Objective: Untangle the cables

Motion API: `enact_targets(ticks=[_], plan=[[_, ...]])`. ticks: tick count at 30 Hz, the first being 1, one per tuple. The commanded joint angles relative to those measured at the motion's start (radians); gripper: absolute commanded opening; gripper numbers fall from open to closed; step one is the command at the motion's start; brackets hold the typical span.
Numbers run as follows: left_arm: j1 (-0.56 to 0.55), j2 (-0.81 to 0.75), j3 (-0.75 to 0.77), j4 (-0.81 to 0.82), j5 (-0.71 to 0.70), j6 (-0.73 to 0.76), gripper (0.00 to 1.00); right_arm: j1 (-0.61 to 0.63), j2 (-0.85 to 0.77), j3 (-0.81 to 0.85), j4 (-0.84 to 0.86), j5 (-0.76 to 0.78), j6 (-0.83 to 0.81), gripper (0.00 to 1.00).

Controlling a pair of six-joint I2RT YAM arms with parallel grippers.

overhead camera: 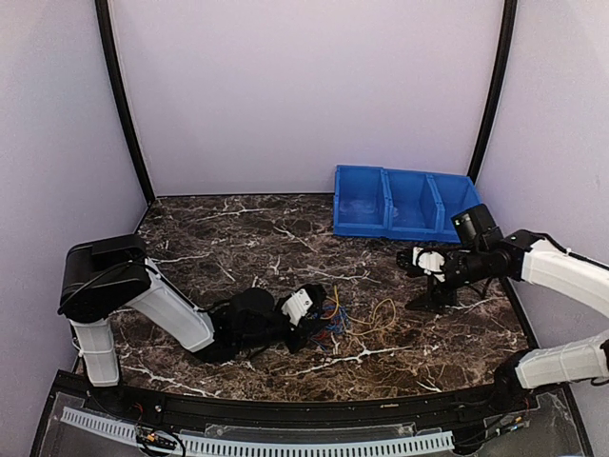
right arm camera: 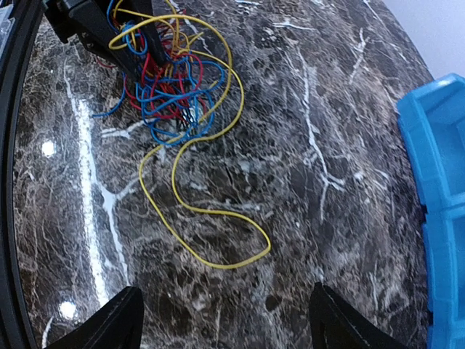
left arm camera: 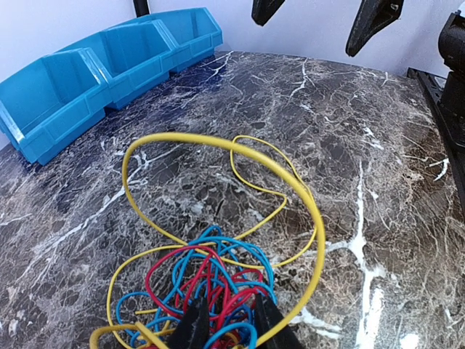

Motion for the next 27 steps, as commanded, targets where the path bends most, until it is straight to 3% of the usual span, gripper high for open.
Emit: enact_targets(ticks=[1, 8, 12, 18, 22, 25, 27], plan=[[-0.001, -0.01, 0.009, -0.017, 0.027, -0.017, 0.24, 0.125, 0.143, 0.104, 0.101, -0.003, -0.011, 0.77], [0.0, -0.033, -0.018, 0.018, 0.111, -0.038, 0.25, 0.263, 0.383, 0.296, 0.18, 0.013, -0.014, 0.77], [0.0, -0.058, -0.025, 0.023, 0.207, -0.054, 0.26, 0.327, 0.431, 0.341, 0.209, 0.049, -0.085, 0.84], [0.0, -0.104, -0.048, 0.017, 0.256, -0.068, 0.26, 0.413, 0.467, 0.383, 0.11, 0.047, -0.205, 0.81], [0.002, -0.12, -0.059, 0.012, 0.273, -0.068, 0.26, 0.446, 0.471, 0.392, 0.088, 0.03, -0.209, 0.73], [0.005, -0.117, -0.062, 0.012, 0.28, -0.068, 0.27, 0.461, 0.477, 0.398, 0.075, 0.007, -0.206, 0.58], [0.007, -0.117, -0.063, 0.014, 0.278, -0.068, 0.27, 0.469, 0.474, 0.402, 0.067, 0.0, -0.201, 0.43]])
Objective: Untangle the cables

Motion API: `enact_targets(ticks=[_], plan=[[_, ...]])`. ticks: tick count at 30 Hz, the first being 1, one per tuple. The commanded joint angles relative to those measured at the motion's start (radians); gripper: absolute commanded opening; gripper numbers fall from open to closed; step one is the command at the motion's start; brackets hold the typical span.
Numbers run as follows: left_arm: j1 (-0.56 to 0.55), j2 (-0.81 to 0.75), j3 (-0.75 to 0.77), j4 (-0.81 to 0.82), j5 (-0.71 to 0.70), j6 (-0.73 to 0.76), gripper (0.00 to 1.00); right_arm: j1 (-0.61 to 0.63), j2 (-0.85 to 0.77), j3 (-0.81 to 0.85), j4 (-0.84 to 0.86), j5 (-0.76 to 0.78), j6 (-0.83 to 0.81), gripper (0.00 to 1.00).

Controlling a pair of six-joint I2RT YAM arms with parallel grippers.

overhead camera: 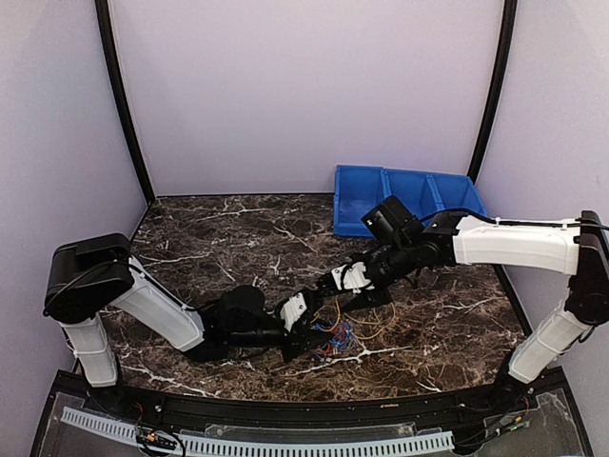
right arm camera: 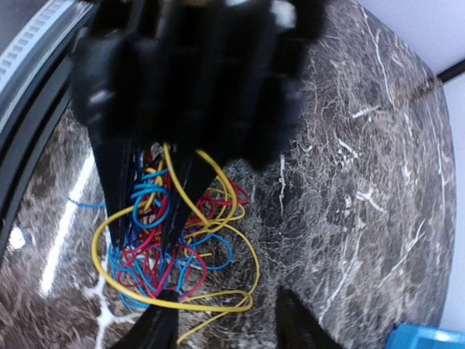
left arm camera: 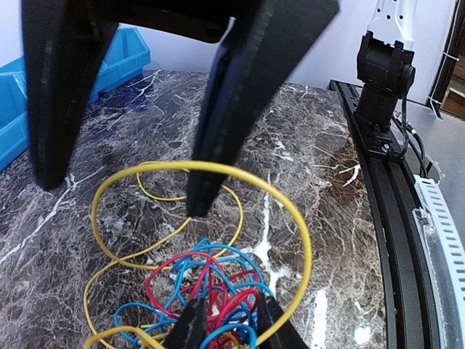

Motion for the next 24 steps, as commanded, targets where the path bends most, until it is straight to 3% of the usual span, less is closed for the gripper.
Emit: enact_targets(ticks=[1, 3, 4, 10, 17, 24], plan=[[0.006, -0.035, -0.018, 0.021, 0.026, -0.015, 0.27, 0.023, 0.006, 0.035, -0.028, -0.035, -0.005, 0.31], [0.007, -0.035, -0.022, 0.03, 0.023, -0.036, 0.27, 0.026, -0.006, 0.045, -0.046, -0.036, -0.001, 0.04], [0.007, -0.034, -0.024, 0.033, 0.018, -0.038, 0.27, 0.026, -0.012, 0.051, -0.053, -0.037, 0.004, 0.0], [0.012, -0.008, -0.049, 0.072, 0.003, -0.059, 0.29, -0.032, -0.085, 0.146, -0.128, -0.111, 0.06, 0.0], [0.015, 0.027, -0.065, 0.068, 0.013, -0.069, 0.29, -0.274, -0.176, 0.367, -0.233, -0.292, 0.122, 0.0], [0.027, 0.043, -0.059, 0.053, 0.022, -0.061, 0.28, -0.471, -0.279, 0.422, -0.239, -0.394, 0.178, 0.0]])
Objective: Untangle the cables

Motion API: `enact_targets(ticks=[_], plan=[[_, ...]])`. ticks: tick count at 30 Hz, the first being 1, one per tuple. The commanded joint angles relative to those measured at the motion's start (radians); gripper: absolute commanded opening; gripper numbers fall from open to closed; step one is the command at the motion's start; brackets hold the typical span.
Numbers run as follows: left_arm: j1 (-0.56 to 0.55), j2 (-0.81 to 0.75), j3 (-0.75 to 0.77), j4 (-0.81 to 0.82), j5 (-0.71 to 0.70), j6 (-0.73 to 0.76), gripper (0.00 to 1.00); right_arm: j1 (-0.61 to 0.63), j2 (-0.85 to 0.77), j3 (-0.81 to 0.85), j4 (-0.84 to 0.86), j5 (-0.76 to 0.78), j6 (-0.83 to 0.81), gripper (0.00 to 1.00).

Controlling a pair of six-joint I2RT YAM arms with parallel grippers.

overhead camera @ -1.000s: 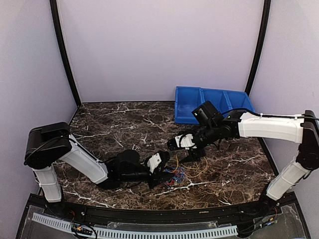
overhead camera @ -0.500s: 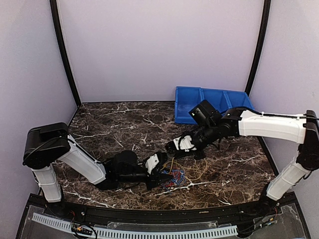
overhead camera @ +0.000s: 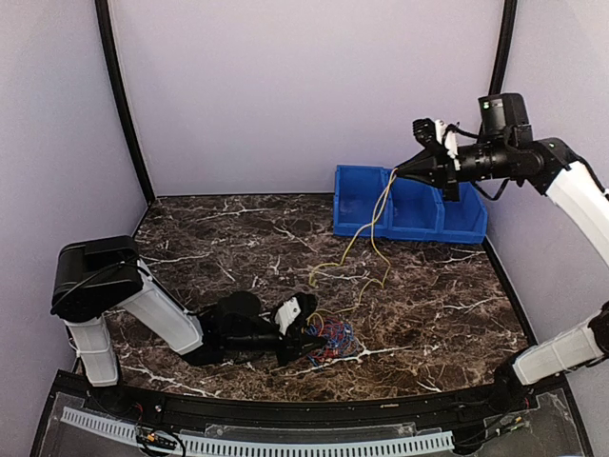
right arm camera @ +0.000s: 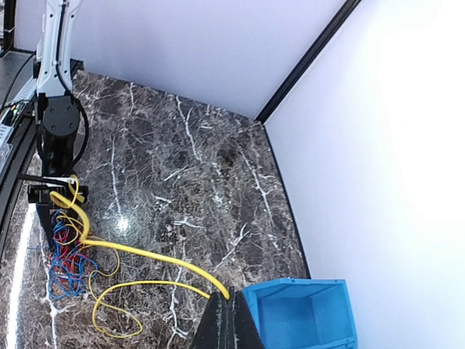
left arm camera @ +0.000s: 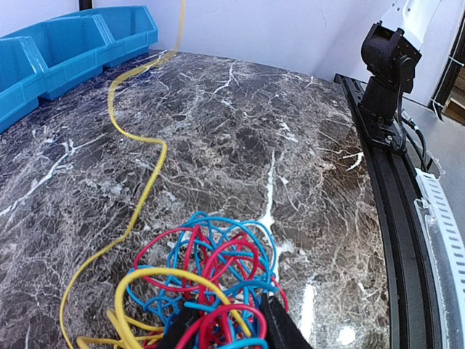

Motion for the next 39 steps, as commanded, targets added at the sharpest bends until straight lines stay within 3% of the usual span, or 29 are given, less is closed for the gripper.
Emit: enact_targets(ticks=[1, 5, 10, 14, 21, 22, 24, 26, 32, 39], plan=[[0.014, 0.01, -0.006, -0.009, 0.022, -0.003, 0.28, -0.078, -0.051, 0.025, -0.026, -0.097, 0.057, 0.0], [0.016, 0.019, -0.002, -0.01, 0.026, 0.0, 0.26, -0.225, -0.078, 0.048, 0.003, -0.195, 0.116, 0.0], [0.018, 0.008, -0.008, -0.008, 0.025, 0.003, 0.25, -0.388, -0.112, 0.003, 0.012, -0.155, 0.114, 0.0], [0.018, -0.004, -0.01, -0.029, 0.028, 0.018, 0.25, -0.489, -0.17, -0.186, 0.014, -0.049, 0.021, 0.0], [0.016, -0.004, 0.024, -0.125, 0.04, 0.09, 0.25, -0.498, -0.278, -0.633, 0.005, 0.259, -0.243, 0.0], [0.016, -0.004, 0.027, -0.131, 0.043, 0.095, 0.25, -0.496, -0.28, -0.669, -0.001, 0.284, -0.263, 0.08], [0.017, -0.003, 0.031, -0.143, 0.043, 0.102, 0.25, -0.466, -0.281, -0.694, -0.019, 0.322, -0.252, 0.38], [0.017, 0.004, 0.035, -0.143, 0.043, 0.105, 0.25, -0.36, -0.288, -0.676, -0.041, 0.346, -0.182, 0.48], [0.016, 0.028, 0.066, -0.147, 0.051, 0.102, 0.26, -0.063, -0.263, -0.655, 0.041, 0.374, -0.043, 0.58], [0.017, 0.026, 0.064, -0.145, 0.043, 0.093, 0.27, 0.164, -0.009, -0.591, 0.066, 0.308, 0.019, 0.6]])
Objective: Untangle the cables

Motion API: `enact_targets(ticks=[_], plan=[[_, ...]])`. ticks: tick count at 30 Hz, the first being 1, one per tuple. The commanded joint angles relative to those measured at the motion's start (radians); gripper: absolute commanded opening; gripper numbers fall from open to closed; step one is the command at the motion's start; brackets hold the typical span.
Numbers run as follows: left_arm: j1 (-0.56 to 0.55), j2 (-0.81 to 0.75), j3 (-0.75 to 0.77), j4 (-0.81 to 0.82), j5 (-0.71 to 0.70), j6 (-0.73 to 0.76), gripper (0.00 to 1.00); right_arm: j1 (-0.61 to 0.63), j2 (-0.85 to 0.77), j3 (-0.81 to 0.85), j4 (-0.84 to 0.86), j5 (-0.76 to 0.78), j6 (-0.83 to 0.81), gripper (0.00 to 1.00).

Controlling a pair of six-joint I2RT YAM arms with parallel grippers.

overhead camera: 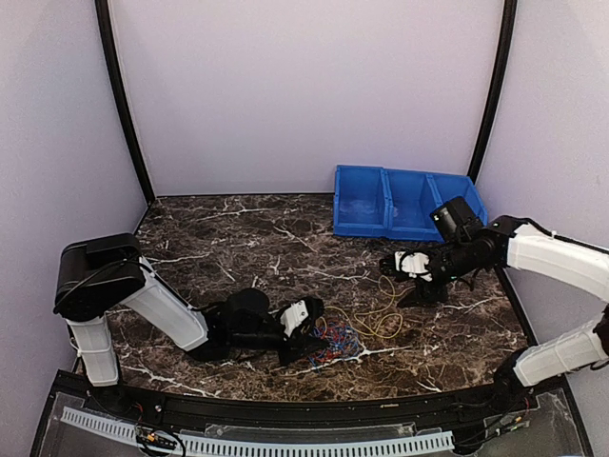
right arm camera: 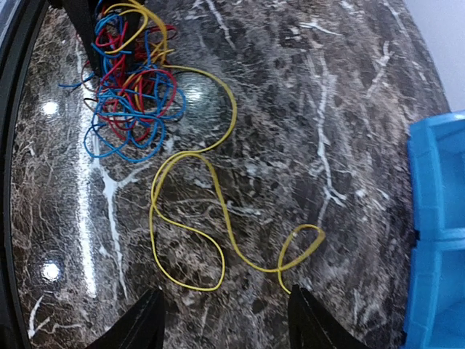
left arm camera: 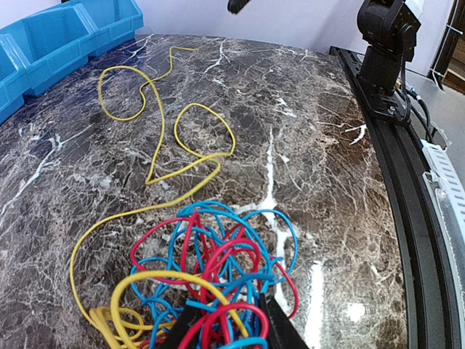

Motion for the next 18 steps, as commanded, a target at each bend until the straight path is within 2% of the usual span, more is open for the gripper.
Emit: enact_targets(ticks=[1, 8, 18], plan=[[0.004, 0.005, 0.007, -0.027, 0.008, 0.005, 0.27, 0.137, 0.139, 0.045, 0.047, -0.027, 0.067, 0.61], [0.003, -0.003, -0.002, -0.016, -0.004, -0.001, 0.27, 0.265, 0.259, 0.052, 0.081, -0.058, 0.088, 0.7], [0.004, -0.014, -0.022, 0.0, -0.012, 0.001, 0.28, 0.29, 0.353, -0.011, 0.207, -0.047, 0.152, 0.7]])
